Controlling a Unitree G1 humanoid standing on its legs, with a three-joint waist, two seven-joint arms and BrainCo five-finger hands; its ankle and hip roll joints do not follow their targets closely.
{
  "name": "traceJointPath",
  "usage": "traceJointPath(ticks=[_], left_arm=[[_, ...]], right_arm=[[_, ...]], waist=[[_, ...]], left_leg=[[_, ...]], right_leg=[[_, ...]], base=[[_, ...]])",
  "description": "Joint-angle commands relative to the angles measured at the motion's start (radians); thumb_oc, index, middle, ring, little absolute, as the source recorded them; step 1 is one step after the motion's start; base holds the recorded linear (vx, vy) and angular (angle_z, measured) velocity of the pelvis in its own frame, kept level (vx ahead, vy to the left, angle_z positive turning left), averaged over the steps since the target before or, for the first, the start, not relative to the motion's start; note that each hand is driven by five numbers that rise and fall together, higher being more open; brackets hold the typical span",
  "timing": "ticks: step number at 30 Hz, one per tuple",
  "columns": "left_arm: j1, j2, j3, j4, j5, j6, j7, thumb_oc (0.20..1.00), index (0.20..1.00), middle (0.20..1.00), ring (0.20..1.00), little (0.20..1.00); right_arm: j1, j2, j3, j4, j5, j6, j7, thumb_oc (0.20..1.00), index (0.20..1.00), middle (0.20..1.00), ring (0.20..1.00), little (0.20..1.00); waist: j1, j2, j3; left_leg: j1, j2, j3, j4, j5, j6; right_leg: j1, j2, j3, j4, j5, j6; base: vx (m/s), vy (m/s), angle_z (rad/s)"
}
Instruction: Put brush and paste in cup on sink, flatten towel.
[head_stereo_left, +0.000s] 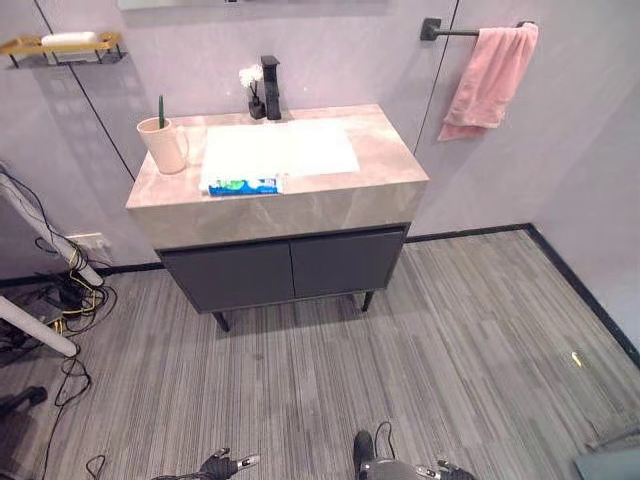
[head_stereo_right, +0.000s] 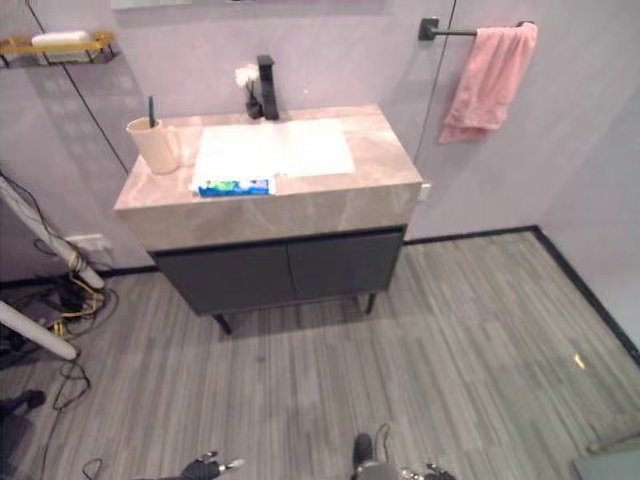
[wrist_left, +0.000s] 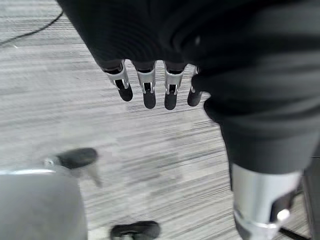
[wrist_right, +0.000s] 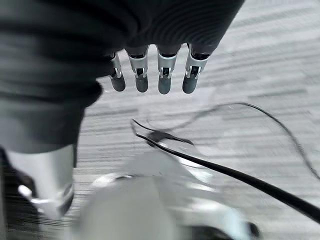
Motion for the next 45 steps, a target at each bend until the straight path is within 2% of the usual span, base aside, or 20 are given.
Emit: traceJointPath(ticks=[1,2,3,4,7,8,13,14,16,17,18,21,23,27,29,33,38,40,42,45], left_arm=[[-0.062,0.034,-0.013,-0.029,0.002,-0.019,-0.007,1.0,1.0,1.0,1.0,1.0],[-0.064,0.036,-0.017,-0.03,0.007,-0.018,-0.007,1.0,1.0,1.0,1.0,1.0],[-0.072,0.041,-0.026,-0.041,0.012,-0.018,-0.006,1.0,1.0,1.0,1.0,1.0],[-0.072,0.041,-0.026,-0.041,0.012,-0.018,-0.006,1.0,1.0,1.0,1.0,1.0],[-0.094,0.047,-0.043,-0.056,0.014,-0.016,-0.004,1.0,1.0,1.0,1.0,1.0],[-0.102,0.047,-0.054,-0.063,0.022,-0.015,-0.004,1.0,1.0,1.0,1.0,1.0],[-0.112,0.042,-0.062,-0.069,0.024,-0.019,0.0,1.0,1.0,1.0,1.0,1.0],[-0.113,0.049,-0.06,-0.068,0.028,-0.026,0.009,1.0,1.0,1.0,1.0,1.0],[-0.11,0.048,-0.053,-0.058,0.017,-0.029,0.014,1.0,1.0,1.0,1.0,1.0],[-0.11,0.045,-0.053,-0.054,0.014,-0.033,0.016,1.0,1.0,1.0,1.0,1.0],[-0.104,0.043,-0.059,-0.048,0.032,-0.034,0.013,1.0,1.0,1.0,1.0,1.0],[-0.09,0.046,-0.06,-0.043,0.052,-0.034,0.015,1.0,1.0,1.0,1.0,1.0],[-0.071,0.049,-0.056,-0.035,0.055,-0.032,0.012,1.0,1.0,1.0,1.0,1.0],[-0.073,0.055,-0.066,-0.043,0.059,-0.035,0.008,1.0,1.0,1.0,1.0,1.0],[-0.09,0.073,-0.076,-0.072,0.049,-0.038,0.013,1.0,1.0,1.0,1.0,1.0],[-0.101,0.086,-0.102,-0.107,0.063,-0.043,0.015,1.0,1.0,1.0,1.0,1.0],[-0.089,0.095,-0.085,-0.109,0.051,-0.043,0.013,1.0,1.0,1.0,1.0,1.0],[-0.08,0.095,-0.068,-0.102,0.034,-0.042,0.009,1.0,1.0,1.0,1.0,1.0],[-0.077,0.1,-0.046,-0.092,0.013,-0.039,0.006,1.0,1.0,1.0,1.0,1.0],[-0.081,0.111,-0.029,-0.054,0.019,-0.031,0.007,1.0,1.0,1.0,1.0,1.0]], right_arm=[[-0.032,-0.022,0.039,0.013,-0.014,-0.005,-0.01,1.0,1.0,1.0,1.0,1.0],[-0.033,-0.025,0.041,0.012,-0.014,-0.006,-0.009,1.0,1.0,1.0,1.0,1.0],[-0.032,-0.033,0.046,0.006,-0.013,-0.006,-0.01,1.0,1.0,1.0,1.0,1.0],[-0.032,-0.033,0.046,0.006,-0.013,-0.006,-0.01,1.0,1.0,1.0,1.0,1.0],[-0.025,-0.044,0.045,0.016,-0.015,-0.004,-0.015,1.0,1.0,1.0,1.0,1.0],[-0.02,-0.047,0.05,0.04,-0.036,0.0,-0.019,1.0,1.0,1.0,1.0,1.0],[-0.001,-0.051,0.047,0.062,-0.077,0.002,-0.026,1.0,1.0,1.0,1.0,1.0],[0.01,-0.053,0.051,0.069,-0.111,0.004,-0.031,1.0,1.0,1.0,1.0,1.0],[0.011,-0.051,0.064,0.068,-0.126,0.0,-0.032,1.0,1.0,1.0,1.0,1.0],[0.012,-0.053,0.068,0.06,-0.133,-0.006,-0.032,1.0,1.0,1.0,1.0,1.0],[0.017,-0.056,0.066,0.058,-0.138,-0.007,-0.029,1.0,1.0,1.0,1.0,1.0],[0.013,-0.059,0.063,0.066,-0.136,-0.007,-0.029,1.0,1.0,1.0,1.0,1.0],[0.016,-0.046,0.056,0.08,-0.13,-0.004,-0.025,1.0,1.0,1.0,1.0,1.0],[0.019,-0.042,0.05,0.086,-0.13,-0.002,-0.022,1.0,1.0,1.0,1.0,1.0],[0.012,-0.032,0.053,0.079,-0.145,0.0,-0.021,1.0,1.0,1.0,1.0,1.0],[-0.011,-0.031,0.077,0.038,-0.157,0.001,-0.019,1.0,1.0,1.0,1.0,1.0],[-0.014,-0.029,0.03,-0.023,-0.039,-0.007,-0.006,1.0,1.0,1.0,1.0,1.0],[-0.01,-0.026,0.02,-0.061,0.006,-0.017,0.004,1.0,1.0,1.0,1.0,1.0],[-0.006,-0.021,0.029,-0.1,0.012,-0.027,0.006,1.0,1.0,1.0,1.0,1.0],[-0.003,-0.026,0.047,-0.146,-0.004,-0.031,0.002,1.0,1.0,1.0,1.0,1.0]], waist=[[-0.005,-0.021,0.031],[-0.005,-0.022,0.027],[-0.002,-0.03,0.025],[-0.003,-0.029,0.024],[-0.003,-0.06,0.042],[0.001,-0.066,0.043],[-0.001,-0.065,0.044],[0.028,-0.075,0.042],[0.05,-0.063,0.05],[0.055,-0.057,0.052],[0.051,-0.056,0.053],[0.066,-0.046,0.043],[0.079,-0.038,0.016],[0.085,-0.044,0.017],[0.086,-0.068,0.031],[0.089,-0.078,0.043],[0.084,-0.06,0.047],[0.072,-0.05,0.061],[0.055,-0.054,0.069],[0.043,-0.044,0.091]], left_leg=[[0.064,-0.08,-0.015,0.11,0.088,0.006],[0.057,-0.067,-0.009,0.139,0.12,-0.007],[0.01,-0.038,0.01,0.249,0.216,-0.038],[0.009,-0.037,0.008,0.251,0.215,-0.039],[-0.085,0.019,0.093,0.418,0.31,-0.059],[-0.109,0.034,0.157,0.39,0.292,-0.048],[-0.161,0.037,0.219,0.267,0.221,-0.029],[-0.27,-0.017,0.179,0.064,0.178,-0.002],[-0.289,-0.021,0.098,-0.073,0.246,-0.008],[-0.331,0.028,0.094,-0.158,0.327,-0.032],[-0.38,0.084,0.147,-0.164,0.347,-0.042],[-0.4,0.131,0.16,-0.164,0.379,-0.056],[-0.365,0.117,0.14,-0.164,0.385,-0.046],[-0.355,0.086,0.148,-0.149,0.375,-0.027],[-0.381,0.026,0.158,-0.041,0.307,0.016],[-0.379,-0.054,0.169,-0.005,0.233,0.068],[-0.316,-0.089,0.189,-0.042,0.199,0.108],[-0.291,-0.097,0.191,-0.06,0.188,0.121],[-0.256,-0.105,0.193,-0.09,0.18,0.128],[-0.189,-0.087,0.221,-0.136,0.169,0.115]], right_leg=[[-0.08,-0.001,0.012,0.076,0.058,0.067],[-0.066,0.01,0.007,0.076,0.044,0.057],[-0.03,0.024,-0.003,0.065,0.02,0.031],[-0.03,0.025,-0.004,0.065,0.02,0.03],[0.022,0.021,-0.022,0.037,0.002,-0.006],[0.048,0.02,-0.037,0.015,-0.013,-0.005],[0.09,0.001,-0.048,-0.026,-0.013,0.023],[0.131,-0.015,-0.02,-0.074,-0.018,0.046],[0.162,0.002,0.008,-0.095,-0.027,0.051],[0.185,-0.001,0.018,-0.096,-0.041,0.053],[0.209,-0.006,0.022,-0.094,-0.056,0.056],[0.249,-0.003,0.054,-0.083,-0.089,0.06],[0.302,-0.025,0.097,-0.071,-0.128,0.071],[0.316,-0.058,0.115,-0.042,-0.135,0.082],[0.284,-0.113,0.139,0.054,-0.081,0.101],[0.221,-0.168,0.167,0.16,0.089,0.123],[0.155,-0.19,0.14,0.308,0.193,0.122],[0.123,-0.168,0.127,0.368,0.2,0.122],[0.08,-0.099,0.155,0.391,0.141,0.115],[-0.041,-0.085,0.028,0.371,0.016,0.092]], base=[[0.26,-0.202,-0.02],[0.33,-0.273,0.05],[0.24,-0.203,0.17],[0.21,-0.213,0.15],[0.18,-0.192,0.03],[0.17,-0.131,0.2],[0.17,0.008,0.27],[0.36,0.128,0.34],[0.38,0.155,0.13],[0.48,0.212,-0.42],[0.49,0.221,-0.54],[0.39,0.183,-0.59],[0.5,0.301,-0.82],[0.3,0.251,-0.48],[0.28,0.328,-0.1],[0.22,0.279,0.12],[0.17,0.23,-0.02],[0.17,0.205,-0.03],[0.17,0.194,-0.02],[0.18,0.062,-0.28]])
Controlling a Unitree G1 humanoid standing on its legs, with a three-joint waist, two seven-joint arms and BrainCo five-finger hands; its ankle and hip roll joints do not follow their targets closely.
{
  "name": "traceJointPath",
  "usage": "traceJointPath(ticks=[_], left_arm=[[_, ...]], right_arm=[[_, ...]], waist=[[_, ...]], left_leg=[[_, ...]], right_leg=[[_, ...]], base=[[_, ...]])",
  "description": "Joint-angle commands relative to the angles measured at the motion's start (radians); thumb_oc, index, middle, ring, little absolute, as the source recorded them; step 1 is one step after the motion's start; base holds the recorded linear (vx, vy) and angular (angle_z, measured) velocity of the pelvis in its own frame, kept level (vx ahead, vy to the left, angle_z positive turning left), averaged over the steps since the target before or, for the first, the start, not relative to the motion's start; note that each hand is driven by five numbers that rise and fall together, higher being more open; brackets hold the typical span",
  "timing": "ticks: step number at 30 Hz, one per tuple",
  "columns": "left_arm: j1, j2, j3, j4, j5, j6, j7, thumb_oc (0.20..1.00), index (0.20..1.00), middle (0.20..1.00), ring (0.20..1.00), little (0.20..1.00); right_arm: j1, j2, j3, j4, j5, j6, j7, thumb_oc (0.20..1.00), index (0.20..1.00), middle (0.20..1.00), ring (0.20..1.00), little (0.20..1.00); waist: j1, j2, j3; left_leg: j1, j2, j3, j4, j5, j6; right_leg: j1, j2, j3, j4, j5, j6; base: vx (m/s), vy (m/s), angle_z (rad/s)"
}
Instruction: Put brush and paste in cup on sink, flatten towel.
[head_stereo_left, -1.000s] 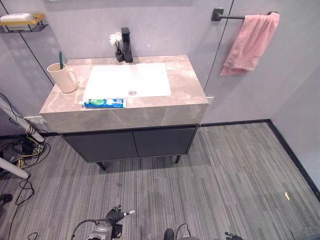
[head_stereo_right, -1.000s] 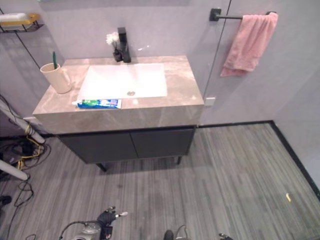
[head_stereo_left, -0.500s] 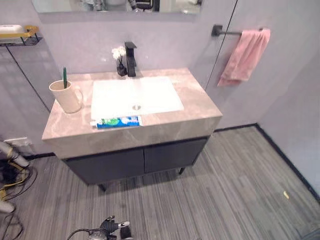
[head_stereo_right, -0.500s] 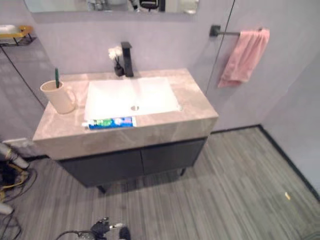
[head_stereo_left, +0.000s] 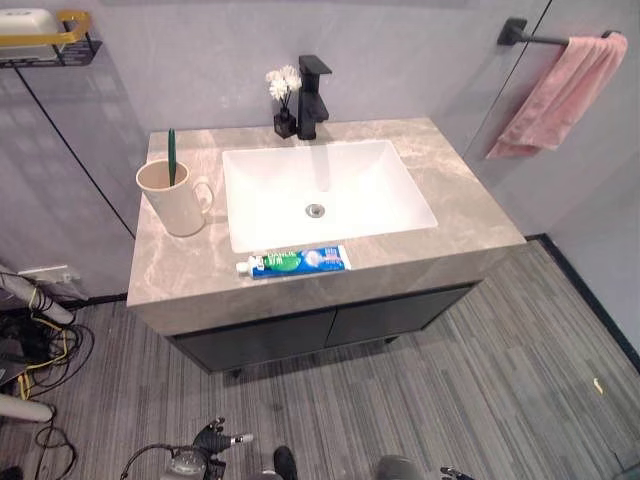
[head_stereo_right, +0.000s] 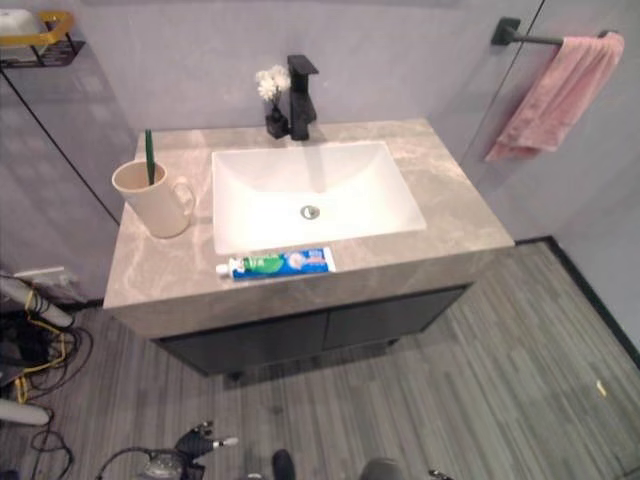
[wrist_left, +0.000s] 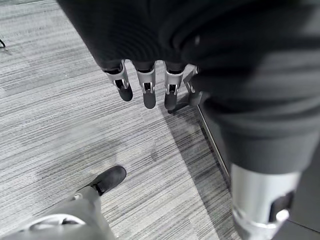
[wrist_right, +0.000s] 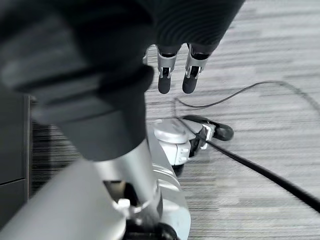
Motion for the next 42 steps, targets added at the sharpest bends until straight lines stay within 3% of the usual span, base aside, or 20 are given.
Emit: traceJointPath(ticks=[1,2,3,4,6,8,9,13,16,20,22,23,26,29,32,35,37,42], left_arm=[[-0.043,0.02,0.081,0.034,-0.005,-0.021,0.003,1.0,1.0,1.0,1.0,1.0],[-0.045,0.022,0.077,0.036,0.009,-0.022,0.005,1.0,1.0,1.0,1.0,1.0],[-0.046,0.022,0.076,0.036,0.017,-0.026,0.006,1.0,1.0,1.0,1.0,1.0],[-0.049,0.018,0.071,0.029,0.029,-0.034,0.011,1.0,1.0,1.0,1.0,1.0],[-0.051,0.017,0.072,0.029,0.032,-0.035,0.013,1.0,1.0,1.0,1.0,1.0],[-0.052,0.013,0.07,0.028,0.042,-0.039,0.018,1.0,1.0,1.0,1.0,1.0],[-0.041,0.01,0.077,0.033,0.028,-0.034,0.013,1.0,1.0,1.0,1.0,1.0],[-0.03,-0.004,0.071,0.032,0.02,-0.028,0.004,1.0,1.0,1.0,1.0,1.0],[-0.037,-0.012,0.049,0.032,0.039,-0.029,0.004,1.0,1.0,1.0,1.0,1.0],[-0.044,-0.014,0.041,0.018,0.033,-0.031,0.009,1.0,1.0,1.0,1.0,1.0],[-0.046,-0.017,0.031,0.015,0.033,-0.032,0.008,1.0,1.0,1.0,1.0,1.0],[-0.042,-0.019,0.024,0.017,0.043,-0.034,0.008,1.0,1.0,1.0,1.0,1.0],[-0.042,-0.019,0.006,0.028,0.062,-0.037,0.011,1.0,1.0,1.0,1.0,1.0],[-0.044,-0.014,-0.005,0.025,0.065,-0.034,0.003,1.0,1.0,1.0,1.0,1.0],[-0.033,-0.008,-0.017,0.021,0.104,-0.036,-0.008,1.0,1.0,1.0,1.0,1.0],[-0.025,-0.007,-0.018,0.021,0.115,-0.038,-0.009,1.0,1.0,1.0,1.0,1.0],[-0.014,-0.006,-0.008,0.026,0.117,-0.036,-0.006,1.0,1.0,1.0,1.0,1.0],[0.002,0.0,0.0,0.027,0.122,-0.037,-0.006,1.0,1.0,1.0,1.0,1.0]], right_arm=[[-0.053,-0.004,0.016,-0.11,0.034,-0.044,-0.013,1.0,1.0,1.0,1.0,1.0],[-0.048,-0.006,0.017,-0.107,0.03,-0.044,-0.012,1.0,1.0,1.0,1.0,1.0],[-0.046,-0.007,0.017,-0.111,0.027,-0.044,-0.012,1.0,1.0,1.0,1.0,1.0],[-0.048,-0.012,0.012,-0.094,0.02,-0.041,-0.015,1.0,1.0,1.0,1.0,1.0],[-0.051,-0.012,0.01,-0.091,0.014,-0.04,-0.016,1.0,1.0,1.0,1.0,1.0],[-0.053,-0.015,0.017,-0.075,-0.007,-0.035,-0.013,1.0,1.0,1.0,1.0,1.0],[-0.058,-0.007,0.026,-0.046,-0.012,-0.034,-0.014,1.0,1.0,1.0,1.0,1.0],[-0.064,-0.036,0.055,-0.051,-0.063,-0.037,-0.022,1.0,1.0,1.0,1.0,1.0],[-0.082,-0.09,0.032,-0.058,-0.054,-0.042,-0.038,1.0,1.0,1.0,1.0,1.0],[-0.091,-0.112,-0.01,-0.044,0.002,-0.043,-0.046,1.0,1.0,1.0,1.0,1.0],[-0.092,-0.111,-0.015,-0.015,0.004,-0.043,-0.052,1.0,1.0,1.0,1.0,1.0],[-0.086,-0.111,-0.018,-0.002,-0.004,-0.042,-0.054,1.0,1.0,1.0,1.0,1.0],[-0.077,-0.109,-0.006,-0.003,-0.021,-0.043,-0.05,1.0,1.0,1.0,1.0,1.0],[-0.078,-0.09,0.011,0.003,-0.042,-0.038,-0.043,1.0,1.0,1.0,1.0,1.0],[-0.072,-0.059,0.015,0.002,-0.045,-0.032,-0.021,1.0,1.0,1.0,1.0,1.0],[-0.07,-0.049,0.026,0.008,-0.062,-0.031,-0.017,1.0,1.0,1.0,1.0,1.0],[-0.074,-0.034,0.044,0.006,-0.084,-0.031,-0.023,1.0,1.0,1.0,1.0,1.0],[-0.079,-0.024,0.052,0.001,-0.084,-0.025,-0.015,1.0,1.0,1.0,1.0,1.0]], waist=[[-0.033,0.012,0.021],[-0.04,0.008,0.021],[-0.046,0.005,0.03],[-0.053,-0.001,0.035],[-0.058,-0.006,0.032],[-0.073,-0.013,0.029],[-0.066,-0.019,0.008],[-0.054,-0.021,-0.009],[-0.051,-0.024,-0.001],[-0.049,-0.027,0.007],[-0.044,-0.026,0.003],[-0.048,-0.017,-0.01],[-0.04,-0.007,-0.012],[-0.044,0.009,-0.015],[-0.047,0.014,-0.023],[-0.04,0.015,-0.023],[-0.029,0.015,-0.031],[-0.013,0.009,-0.046]], left_leg=[[-0.019,0.059,-0.038,0.03,0.054,-0.106],[0.001,0.057,-0.044,0.028,0.034,-0.116],[0.009,0.063,-0.042,0.038,0.033,-0.119],[0.036,0.074,-0.054,0.052,0.01,-0.142],[0.045,0.079,-0.06,0.057,0.003,-0.152],[0.076,0.091,-0.096,0.079,-0.024,-0.165],[0.098,0.12,-0.106,0.107,-0.003,-0.186],[0.081,0.162,-0.138,0.186,0.04,-0.218],[0.013,0.203,-0.17,0.34,0.132,-0.25],[-0.031,0.195,-0.179,0.424,0.154,-0.257],[-0.049,0.179,-0.176,0.358,0.122,-0.244],[-0.053,0.2,-0.142,0.201,0.102,-0.243],[-0.068,0.234,-0.133,0.099,0.143,-0.253],[-0.049,0.225,-0.148,0.078,0.126,-0.252],[-0.008,0.169,-0.123,0.051,0.094,-0.228],[0.004,0.151,-0.115,0.044,0.083,-0.216],[0.028,0.128,-0.104,0.014,0.078,-0.206],[0.036,0.115,-0.103,0.006,0.071,-0.201]], right_leg=[[0.031,0.089,-0.177,-0.285,0.171,-0.082],[0.014,0.084,-0.171,-0.33,0.159,-0.068],[0.013,0.075,-0.176,-0.383,0.183,-0.071],[-0.008,0.026,-0.166,-0.509,0.237,-0.051],[-0.016,0.008,-0.151,-0.549,0.263,-0.041],[-0.012,0.013,-0.076,-0.574,0.28,-0.027],[0.012,0.05,-0.07,-0.565,0.257,-0.04],[0.069,0.101,-0.113,-0.593,0.222,-0.076],[0.118,0.132,-0.146,-0.607,0.188,-0.125],[0.139,0.135,-0.16,-0.608,0.168,-0.143],[0.154,0.124,-0.168,-0.618,0.161,-0.131],[0.17,0.111,-0.171,-0.636,0.155,-0.109],[0.172,0.093,-0.17,-0.623,0.142,-0.098],[0.163,0.077,-0.164,-0.596,0.13,-0.089],[0.167,0.041,-0.137,-0.616,0.181,-0.064],[0.171,0.027,-0.123,-0.632,0.202,-0.054],[0.178,0.009,-0.116,-0.668,0.245,-0.036],[0.186,-0.01,-0.122,-0.704,0.292,-0.017]], base=[[0.33,-0.053,-0.42],[0.28,-0.107,-0.25],[0.42,-0.223,-0.09],[0.37,-0.27,0.01],[0.28,-0.184,0.11],[0.37,-0.234,0.49],[0.35,-0.233,0.67],[0.28,-0.279,0.24],[0.22,-0.27,0.16],[0.13,-0.125,0.05],[0.15,0.028,0.25],[0.16,0.092,0.28],[0.13,0.157,0.38],[0.06,0.168,-0.22],[0.05,0.231,-0.12],[-0.01,0.133,-0.12],[-0.02,0.16,-0.22],[-0.04,0.068,-0.1]])
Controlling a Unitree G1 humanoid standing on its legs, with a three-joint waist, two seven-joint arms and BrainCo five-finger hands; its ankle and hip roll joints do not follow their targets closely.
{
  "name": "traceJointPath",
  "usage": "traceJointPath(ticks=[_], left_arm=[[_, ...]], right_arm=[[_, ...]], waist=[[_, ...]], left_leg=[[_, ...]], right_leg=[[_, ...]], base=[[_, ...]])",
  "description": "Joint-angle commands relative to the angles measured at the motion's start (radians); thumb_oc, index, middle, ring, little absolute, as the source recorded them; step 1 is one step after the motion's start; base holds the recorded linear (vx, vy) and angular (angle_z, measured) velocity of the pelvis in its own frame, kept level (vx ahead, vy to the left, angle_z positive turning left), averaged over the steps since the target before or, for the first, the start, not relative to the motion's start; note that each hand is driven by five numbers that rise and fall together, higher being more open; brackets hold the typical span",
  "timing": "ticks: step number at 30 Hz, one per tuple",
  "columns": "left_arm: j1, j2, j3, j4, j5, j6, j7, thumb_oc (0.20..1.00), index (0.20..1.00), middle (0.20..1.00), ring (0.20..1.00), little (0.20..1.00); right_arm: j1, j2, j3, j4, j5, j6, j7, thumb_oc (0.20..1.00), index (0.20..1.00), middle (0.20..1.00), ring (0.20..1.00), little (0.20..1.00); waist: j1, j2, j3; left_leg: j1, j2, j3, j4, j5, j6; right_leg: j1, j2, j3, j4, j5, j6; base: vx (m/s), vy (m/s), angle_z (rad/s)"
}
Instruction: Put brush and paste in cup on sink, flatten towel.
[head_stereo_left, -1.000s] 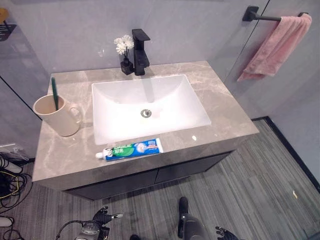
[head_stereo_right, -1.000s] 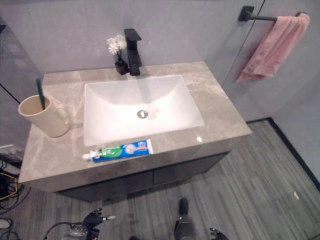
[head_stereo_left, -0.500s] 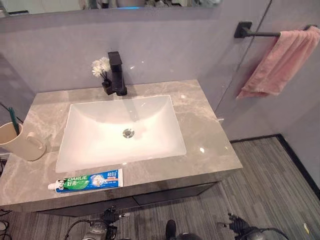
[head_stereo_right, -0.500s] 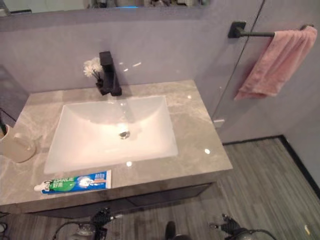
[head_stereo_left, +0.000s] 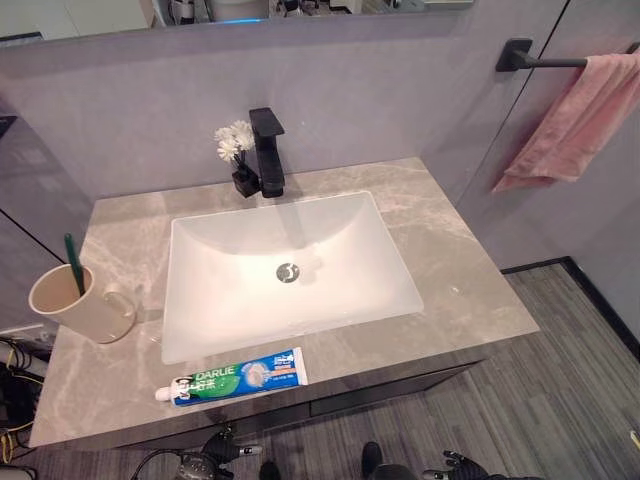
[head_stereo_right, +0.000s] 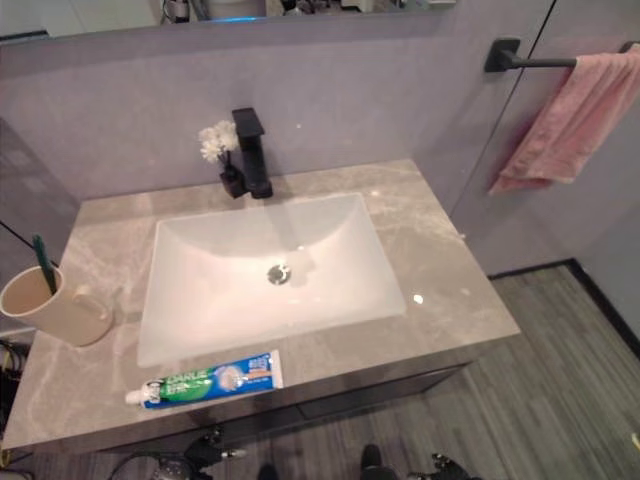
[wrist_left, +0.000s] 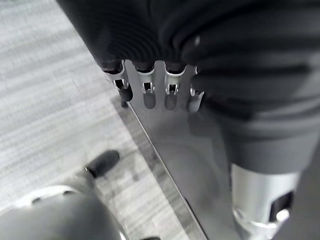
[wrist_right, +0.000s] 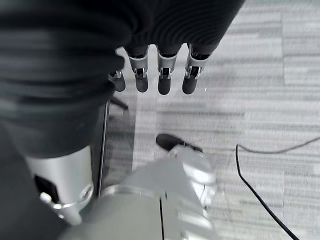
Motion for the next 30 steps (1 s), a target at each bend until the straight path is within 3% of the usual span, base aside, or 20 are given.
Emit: traceJointPath(ticks=[1,6,12,13,17,23,24,26,27,30], left_arm=[[-0.022,0.027,0.013,0.007,0.036,-0.02,-0.001,1.0,1.0,1.0,1.0,1.0],[0.024,0.035,0.034,0.027,0.049,-0.022,-0.001,1.0,1.0,1.0,1.0,1.0],[0.044,0.052,-0.008,-0.031,0.083,-0.044,-0.004,1.0,1.0,1.0,1.0,1.0],[0.082,0.135,-0.132,-0.235,0.196,-0.077,-0.027,1.0,1.0,1.0,1.0,1.0],[0.247,0.398,-0.177,-0.704,0.238,-0.092,-0.178,1.0,1.0,1.0,1.0,1.0],[0.436,0.798,0.016,-1.407,0.001,-0.034,-0.446,1.0,1.0,1.0,1.0,1.0],[0.492,0.861,0.088,-1.516,-0.074,-0.011,-0.486,1.0,1.0,1.0,1.0,1.0],[0.538,0.919,0.148,-1.594,-0.144,0.006,-0.516,1.0,1.0,1.0,1.0,1.0],[0.632,1.018,0.274,-1.713,-0.299,0.032,-0.568,1.0,1.0,1.0,1.0,1.0],[0.698,1.078,0.397,-1.809,-0.507,0.055,-0.619,1.0,1.0,1.0,1.0,1.0]], right_arm=[[-0.062,0.006,0.036,0.017,-0.007,-0.005,0.002,1.0,1.0,1.0,1.0,1.0],[-0.095,0.01,0.037,0.038,-0.022,-0.006,-0.002,1.0,1.0,1.0,1.0,1.0],[-0.105,-0.009,0.033,0.049,-0.024,-0.008,-0.005,1.0,1.0,1.0,1.0,1.0],[-0.11,-0.042,0.045,0.028,-0.052,-0.017,-0.015,1.0,1.0,1.0,1.0,1.0],[-0.109,-0.097,0.008,0.04,-0.081,-0.019,-0.015,1.0,1.0,1.0,1.0,1.0],[-0.1,-0.128,0.002,0.092,-0.218,0.009,0.005,1.0,1.0,1.0,1.0,1.0],[-0.096,-0.124,0.007,0.107,-0.24,0.016,0.011,1.0,1.0,1.0,1.0,1.0],[-0.087,-0.121,0.008,0.119,-0.251,0.021,0.02,1.0,1.0,1.0,1.0,1.0],[-0.065,-0.111,0.014,0.134,-0.262,0.026,0.036,1.0,1.0,1.0,1.0,1.0],[-0.026,-0.097,0.016,0.148,-0.263,0.023,0.058,1.0,1.0,1.0,1.0,1.0]], waist=[[0.028,-0.039,-0.012],[0.074,-0.042,-0.024],[0.096,-0.028,-0.006],[0.111,-0.009,0.022],[0.124,0.024,0.038],[0.146,0.055,0.019],[0.147,0.055,0.015],[0.149,0.06,0.01],[0.148,0.068,0.001],[0.149,0.074,-0.012]], left_leg=[[0.003,0.008,-0.046,-0.004,0.035,-0.017],[-0.013,0.014,-0.093,-0.004,0.046,-0.029],[-0.04,0.028,-0.142,-0.004,0.07,-0.043],[-0.067,0.039,-0.174,-0.004,0.088,-0.057],[-0.086,0.052,-0.201,-0.004,0.103,-0.065],[-0.093,0.067,-0.215,-0.004,0.111,-0.079],[-0.092,0.07,-0.216,-0.004,0.111,-0.082],[-0.09,0.072,-0.217,-0.004,0.112,-0.084],[-0.086,0.077,-0.216,-0.004,0.113,-0.087],[-0.079,0.077,-0.212,-0.004,0.113,-0.091]], right_leg=[[0.008,-0.076,0.015,-0.056,0.218,0.072],[0.051,-0.093,-0.063,-0.093,0.213,0.079],[0.07,-0.09,-0.121,-0.09,0.182,0.073],[0.071,-0.087,-0.155,-0.08,0.167,0.072],[0.082,-0.088,-0.194,-0.081,0.162,0.079],[0.103,-0.075,-0.212,-0.102,0.153,0.08],[0.103,-0.073,-0.212,-0.1,0.152,0.079],[0.105,-0.071,-0.215,-0.098,0.151,0.078],[0.107,-0.069,-0.214,-0.095,0.149,0.077],[0.112,-0.069,-0.218,-0.097,0.151,0.076]], base=[[-0.04,0.011,-0.01],[-0.04,-0.017,0.17],[-0.06,-0.042,0.4],[-0.12,-0.054,0.67],[-0.04,-0.046,0.57],[0.01,-0.026,0.07],[0.01,-0.03,0.14],[0.01,-0.031,0.12],[0.01,-0.03,0.06],[0.01,-0.012,0.0]])
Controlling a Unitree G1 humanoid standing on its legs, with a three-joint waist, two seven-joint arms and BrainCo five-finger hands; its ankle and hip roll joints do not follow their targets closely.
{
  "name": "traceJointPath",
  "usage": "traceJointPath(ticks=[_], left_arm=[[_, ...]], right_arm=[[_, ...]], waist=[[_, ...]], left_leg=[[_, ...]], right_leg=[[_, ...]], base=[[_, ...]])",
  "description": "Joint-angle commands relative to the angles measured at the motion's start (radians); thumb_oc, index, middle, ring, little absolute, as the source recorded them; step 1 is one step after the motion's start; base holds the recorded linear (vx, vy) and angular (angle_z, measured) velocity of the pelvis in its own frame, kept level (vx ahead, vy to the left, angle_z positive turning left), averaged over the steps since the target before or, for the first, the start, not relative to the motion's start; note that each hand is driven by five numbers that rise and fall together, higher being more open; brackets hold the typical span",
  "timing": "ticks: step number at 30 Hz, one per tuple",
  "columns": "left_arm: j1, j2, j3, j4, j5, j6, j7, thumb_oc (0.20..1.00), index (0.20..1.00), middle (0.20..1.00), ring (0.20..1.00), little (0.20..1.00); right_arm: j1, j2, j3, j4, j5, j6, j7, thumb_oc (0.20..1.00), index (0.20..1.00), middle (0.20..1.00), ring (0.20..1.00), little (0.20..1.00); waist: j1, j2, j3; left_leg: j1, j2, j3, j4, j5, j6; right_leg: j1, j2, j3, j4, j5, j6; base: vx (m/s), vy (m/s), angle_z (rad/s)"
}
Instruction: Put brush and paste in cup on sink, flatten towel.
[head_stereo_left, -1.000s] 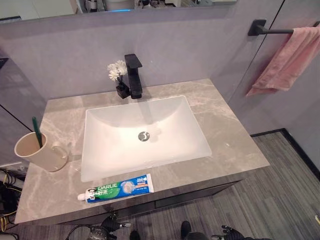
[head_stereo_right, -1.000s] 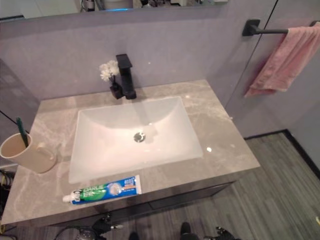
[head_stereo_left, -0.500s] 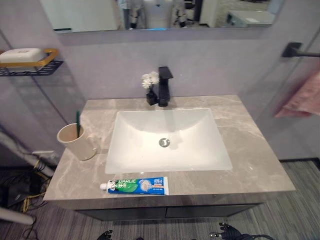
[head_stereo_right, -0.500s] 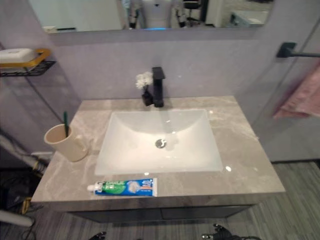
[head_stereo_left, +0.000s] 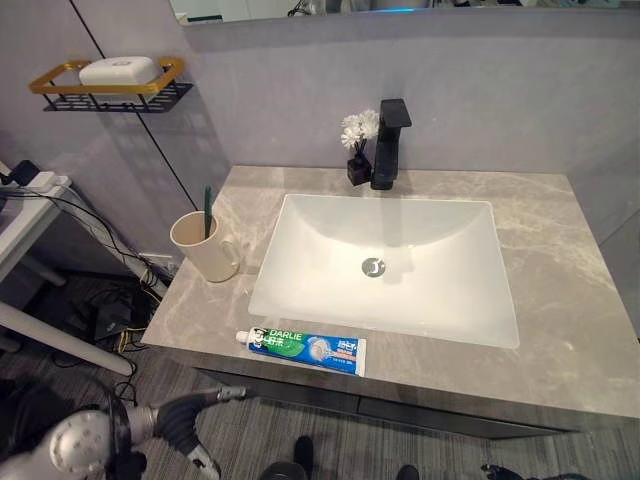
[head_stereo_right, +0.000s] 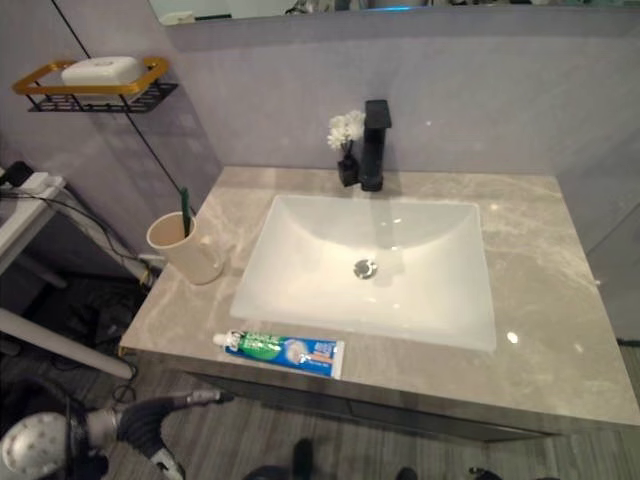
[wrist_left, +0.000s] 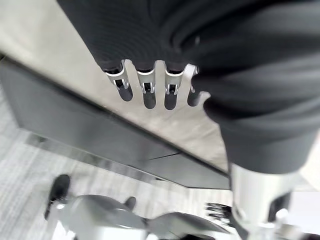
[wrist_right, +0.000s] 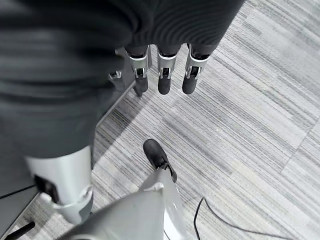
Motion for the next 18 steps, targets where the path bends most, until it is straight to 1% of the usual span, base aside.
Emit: traceJointPath(ticks=[1,2,3,4,6,7,8,9,10,11,12,13,16,18], left_arm=[[0.009,-0.016,0.031,0.004,-0.2,0.002,-0.055,1.0,1.0,1.0,1.0,1.0],[0.01,0.024,0.128,-0.063,-0.258,-0.019,-0.045,1.0,1.0,1.0,1.0,1.0],[-0.008,0.021,0.143,-0.067,-0.29,-0.035,-0.023,1.0,1.0,1.0,1.0,1.0],[-0.04,0.024,0.173,-0.083,-0.32,-0.049,0.002,1.0,1.0,1.0,1.0,1.0],[-0.106,0.026,0.194,-0.094,-0.355,-0.076,0.039,1.0,1.0,1.0,1.0,1.0],[-0.132,0.029,0.202,-0.101,-0.369,-0.082,0.05,1.0,1.0,1.0,1.0,1.0],[-0.157,0.033,0.214,-0.11,-0.369,-0.09,0.063,1.0,1.0,1.0,1.0,1.0],[-0.195,0.01,0.237,-0.105,-0.355,-0.122,0.102,1.0,1.0,1.0,1.0,1.0],[-0.196,0.01,0.235,-0.105,-0.355,-0.122,0.103,1.0,1.0,1.0,1.0,1.0],[-0.225,-0.018,0.239,-0.089,-0.304,-0.151,0.148,1.0,1.0,1.0,1.0,1.0],[-0.231,-0.018,0.233,-0.088,-0.302,-0.151,0.15,1.0,1.0,1.0,1.0,1.0],[-0.251,-0.036,0.231,-0.076,-0.257,-0.166,0.179,1.0,1.0,1.0,1.0,1.0],[-0.283,-0.085,0.203,-0.035,-0.136,-0.183,0.235,1.0,1.0,1.0,1.0,1.0],[-0.295,-0.079,0.189,0.001,0.073,-0.196,0.278,1.0,1.0,1.0,1.0,1.0]], right_arm=[[-0.046,0.03,0.028,0.056,-0.024,0.013,0.029,1.0,1.0,1.0,1.0,1.0],[-0.013,0.033,0.01,0.05,0.009,0.002,0.031,1.0,1.0,1.0,1.0,1.0],[-0.004,0.041,0.006,0.049,0.028,0.0,0.032,1.0,1.0,1.0,1.0,1.0],[0.004,0.048,-0.02,0.047,0.079,-0.001,0.029,1.0,1.0,1.0,1.0,1.0],[0.017,0.064,-0.035,0.044,0.126,-0.004,0.033,1.0,1.0,1.0,1.0,1.0],[0.025,0.067,-0.032,0.043,0.125,-0.006,0.036,1.0,1.0,1.0,1.0,1.0],[0.034,0.069,-0.029,0.042,0.123,-0.007,0.04,1.0,1.0,1.0,1.0,1.0],[0.051,0.079,-0.026,0.037,0.127,-0.007,0.045,1.0,1.0,1.0,1.0,1.0],[0.052,0.079,-0.026,0.037,0.127,-0.006,0.045,1.0,1.0,1.0,1.0,1.0],[0.062,0.082,-0.036,0.037,0.136,-0.006,0.043,1.0,1.0,1.0,1.0,1.0],[0.063,0.081,-0.038,0.037,0.136,-0.006,0.043,1.0,1.0,1.0,1.0,1.0],[0.067,0.082,-0.047,0.04,0.143,-0.005,0.041,1.0,1.0,1.0,1.0,1.0],[0.077,0.085,-0.07,0.051,0.155,0.0,0.034,1.0,1.0,1.0,1.0,1.0],[0.079,0.084,-0.09,0.054,0.165,0.004,0.031,1.0,1.0,1.0,1.0,1.0]], waist=[[-0.001,-0.034,-0.029],[-0.003,-0.033,-0.038],[-0.007,-0.035,-0.043],[-0.01,-0.036,-0.046],[-0.017,-0.037,-0.053],[-0.018,-0.038,-0.055],[-0.018,-0.039,-0.058],[-0.025,-0.045,-0.061],[-0.024,-0.044,-0.061],[-0.03,-0.05,-0.062],[-0.028,-0.049,-0.061],[-0.031,-0.052,-0.061],[-0.037,-0.06,-0.059],[-0.042,-0.066,-0.055]], left_leg=[[-0.017,0.083,0.023,0.009,0.053,-0.067],[-0.01,0.08,0.026,0.009,0.052,-0.068],[-0.01,0.079,0.028,0.009,0.054,-0.069],[-0.006,0.078,0.032,0.009,0.053,-0.07],[-0.003,0.077,0.039,0.009,0.051,-0.072],[0.002,0.075,0.042,0.009,0.048,-0.072],[0.007,0.075,0.047,0.009,0.045,-0.073],[0.015,0.073,0.055,0.009,0.038,-0.073],[0.016,0.073,0.056,0.009,0.038,-0.073],[0.024,0.072,0.065,0.009,0.031,-0.071],[0.025,0.072,0.067,0.009,0.03,-0.071],[0.03,0.07,0.074,0.009,0.024,-0.07],[0.038,0.067,0.087,0.009,0.011,-0.067],[0.042,0.065,0.096,0.009,0.001,-0.063]], right_leg=[[-0.028,-0.07,0.027,0.028,0.122,0.062],[-0.022,-0.07,0.028,0.023,0.125,0.063],[-0.023,-0.07,0.03,0.022,0.127,0.063],[-0.023,-0.071,0.034,0.019,0.131,0.064],[-0.023,-0.072,0.038,0.013,0.134,0.065],[-0.022,-0.072,0.042,0.01,0.137,0.065],[-0.021,-0.073,0.047,0.008,0.138,0.067],[-0.023,-0.075,0.056,0.006,0.141,0.069],[-0.022,-0.075,0.057,0.006,0.141,0.069],[-0.023,-0.077,0.067,0.002,0.143,0.07],[-0.023,-0.077,0.069,0.002,0.143,0.07],[-0.025,-0.078,0.075,0.002,0.145,0.071],[-0.027,-0.082,0.089,-0.002,0.148,0.076],[-0.032,-0.085,0.096,-0.002,0.149,0.08]], base=[[0.03,-0.029,-0.01],[0.03,-0.022,0.0],[0.04,-0.025,-0.01],[0.0,0.0,0.0],[0.03,-0.002,-0.04],[0.04,0.0,-0.1],[0.05,0.009,-0.13],[0.04,0.01,-0.16],[0.04,0.021,-0.17],[0.01,0.014,-0.19],[0.03,0.026,-0.29],[0.02,0.021,-0.26],[0.02,0.032,-0.16],[0.02,0.035,-0.18]])
